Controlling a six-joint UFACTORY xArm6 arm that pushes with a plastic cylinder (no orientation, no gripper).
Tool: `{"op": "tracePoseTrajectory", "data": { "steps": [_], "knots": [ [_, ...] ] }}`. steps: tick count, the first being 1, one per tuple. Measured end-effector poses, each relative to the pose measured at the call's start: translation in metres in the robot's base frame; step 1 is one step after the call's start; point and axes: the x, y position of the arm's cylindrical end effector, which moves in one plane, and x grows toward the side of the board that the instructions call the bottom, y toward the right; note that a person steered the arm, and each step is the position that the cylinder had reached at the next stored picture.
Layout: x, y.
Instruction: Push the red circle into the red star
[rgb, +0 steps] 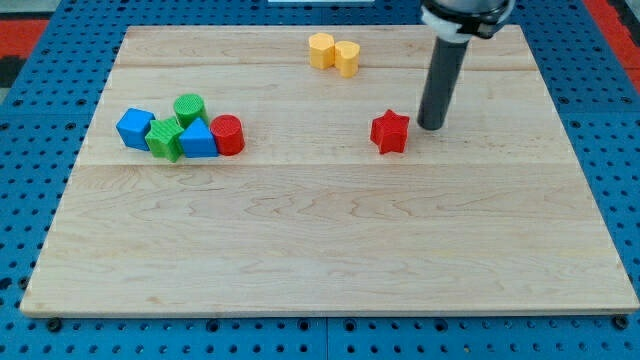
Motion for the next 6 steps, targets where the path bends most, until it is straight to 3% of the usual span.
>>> {"op": "tracePoseTrajectory", "data": {
  "steps": [1, 2, 3, 4, 5, 6],
  "knots": [
    [-0.009, -0.112],
    [-0.03, -0.125],
    [-0.027, -0.219],
    [-0.009, -0.255],
    [0.044, -0.226],
    [0.046, -0.188]
  ]
}}
